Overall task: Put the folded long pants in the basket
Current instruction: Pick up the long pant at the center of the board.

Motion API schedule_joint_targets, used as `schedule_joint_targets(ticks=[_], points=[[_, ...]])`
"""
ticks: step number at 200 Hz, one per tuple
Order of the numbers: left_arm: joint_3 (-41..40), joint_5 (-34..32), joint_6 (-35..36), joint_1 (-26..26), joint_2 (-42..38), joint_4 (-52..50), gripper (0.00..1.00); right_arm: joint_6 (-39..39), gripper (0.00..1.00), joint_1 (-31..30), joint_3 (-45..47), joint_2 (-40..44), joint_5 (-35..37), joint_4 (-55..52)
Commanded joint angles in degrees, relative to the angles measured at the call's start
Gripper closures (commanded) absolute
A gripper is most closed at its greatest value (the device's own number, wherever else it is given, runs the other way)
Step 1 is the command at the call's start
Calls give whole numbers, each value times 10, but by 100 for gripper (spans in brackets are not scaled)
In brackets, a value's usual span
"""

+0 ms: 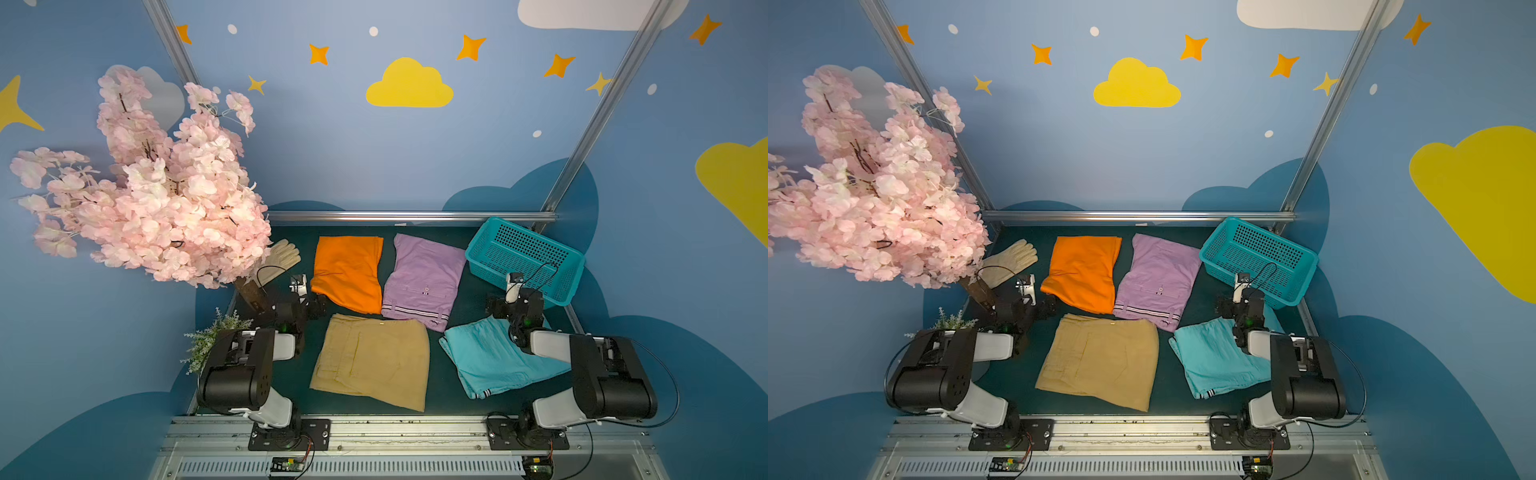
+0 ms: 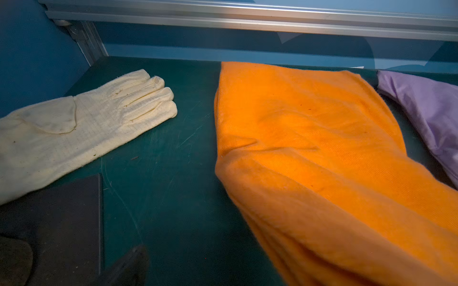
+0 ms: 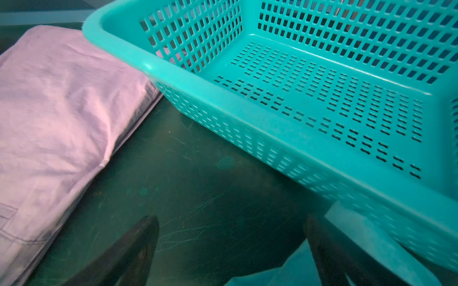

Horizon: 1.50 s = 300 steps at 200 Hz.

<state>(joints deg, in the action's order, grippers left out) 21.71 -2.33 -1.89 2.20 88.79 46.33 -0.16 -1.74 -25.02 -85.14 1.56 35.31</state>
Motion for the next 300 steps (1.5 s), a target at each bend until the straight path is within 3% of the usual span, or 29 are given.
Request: schedule_joint_targets(ticks=[1,300], points=[[5,2,-1,-2,-7,14,0,-6,2,-2,-10,8,-5,5],[5,2,-1,-2,-9,13,0,-9,2,1,-16,8,-8,-7]])
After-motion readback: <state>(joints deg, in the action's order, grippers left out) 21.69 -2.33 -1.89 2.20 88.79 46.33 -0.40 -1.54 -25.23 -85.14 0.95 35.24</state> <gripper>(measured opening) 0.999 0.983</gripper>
